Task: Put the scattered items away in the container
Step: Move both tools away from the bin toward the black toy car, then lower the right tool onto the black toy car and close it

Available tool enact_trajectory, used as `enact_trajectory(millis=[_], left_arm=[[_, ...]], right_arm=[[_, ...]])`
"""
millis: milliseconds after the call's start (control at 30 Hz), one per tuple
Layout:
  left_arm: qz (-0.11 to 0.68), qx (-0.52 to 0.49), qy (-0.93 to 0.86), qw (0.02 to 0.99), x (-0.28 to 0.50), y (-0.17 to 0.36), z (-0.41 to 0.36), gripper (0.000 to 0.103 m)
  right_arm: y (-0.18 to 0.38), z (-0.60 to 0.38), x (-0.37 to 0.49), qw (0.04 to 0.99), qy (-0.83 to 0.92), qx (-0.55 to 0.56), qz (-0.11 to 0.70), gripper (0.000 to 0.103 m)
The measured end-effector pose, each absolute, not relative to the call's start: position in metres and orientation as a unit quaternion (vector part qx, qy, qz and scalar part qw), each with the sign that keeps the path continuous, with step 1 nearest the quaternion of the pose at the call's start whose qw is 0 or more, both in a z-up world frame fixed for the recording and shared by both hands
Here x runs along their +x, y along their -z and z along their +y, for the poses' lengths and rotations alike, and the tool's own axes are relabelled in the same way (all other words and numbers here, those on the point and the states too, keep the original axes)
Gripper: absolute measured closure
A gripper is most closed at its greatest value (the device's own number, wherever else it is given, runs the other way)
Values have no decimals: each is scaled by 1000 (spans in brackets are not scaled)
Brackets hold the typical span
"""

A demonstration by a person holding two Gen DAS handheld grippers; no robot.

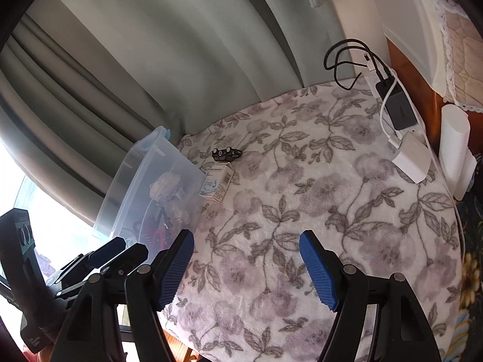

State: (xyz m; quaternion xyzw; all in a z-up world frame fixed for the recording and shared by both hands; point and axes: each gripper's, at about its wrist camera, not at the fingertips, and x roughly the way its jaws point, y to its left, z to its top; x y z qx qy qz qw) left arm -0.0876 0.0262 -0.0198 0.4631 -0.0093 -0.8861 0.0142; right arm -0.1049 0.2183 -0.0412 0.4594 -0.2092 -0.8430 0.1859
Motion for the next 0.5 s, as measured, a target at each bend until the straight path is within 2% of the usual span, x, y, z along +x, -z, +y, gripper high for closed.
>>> enact_trajectory(millis=[500], left_arm=[[-10, 475, 877, 66, -141, 78, 22, 44]], right_arm=[[82, 207, -158, 187, 817, 514, -181, 27]])
